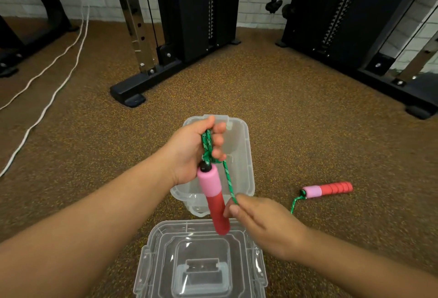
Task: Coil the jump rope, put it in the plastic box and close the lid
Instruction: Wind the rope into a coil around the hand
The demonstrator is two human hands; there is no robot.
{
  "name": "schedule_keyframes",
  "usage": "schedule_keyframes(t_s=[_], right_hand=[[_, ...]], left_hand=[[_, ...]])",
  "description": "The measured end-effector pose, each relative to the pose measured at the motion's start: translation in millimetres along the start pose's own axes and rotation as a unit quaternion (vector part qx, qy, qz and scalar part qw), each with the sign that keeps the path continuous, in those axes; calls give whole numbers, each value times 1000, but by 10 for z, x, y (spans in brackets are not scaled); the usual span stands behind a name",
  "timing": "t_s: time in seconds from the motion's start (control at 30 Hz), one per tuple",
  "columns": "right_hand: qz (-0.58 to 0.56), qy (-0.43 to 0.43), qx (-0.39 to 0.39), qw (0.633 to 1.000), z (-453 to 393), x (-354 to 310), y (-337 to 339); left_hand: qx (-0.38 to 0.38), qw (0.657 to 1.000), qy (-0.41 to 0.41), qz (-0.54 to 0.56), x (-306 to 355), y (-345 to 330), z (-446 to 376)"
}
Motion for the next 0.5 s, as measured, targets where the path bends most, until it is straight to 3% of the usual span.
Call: schedule_keyframes(t_s=[0.1, 0.17, 0.37, 0.5], right_hand=[[81, 44, -3, 996, 57, -207, 41], [75, 79, 19, 994, 70, -355, 128], [-109, 91, 113, 983, -110, -509, 664], [-163, 38, 173, 971, -275, -247, 913]], left_hand=[[-5, 1000, -16, 12, 3, -44, -10], [-31, 999, -8, -14, -5, -85, -3], [-59, 977, 29, -202, -89, -136, 104], [-170, 948, 49, -265, -22, -181, 180]])
Point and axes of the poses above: each hand's wrist, its own z-axis away from the middle knuckle, its own y-axis out of the back of the hand, x = y × z, the point moved 1 cm from there along -z, towards the middle knuckle, and after that the axes turned 1 degree about -x, right-handed, at the moved point
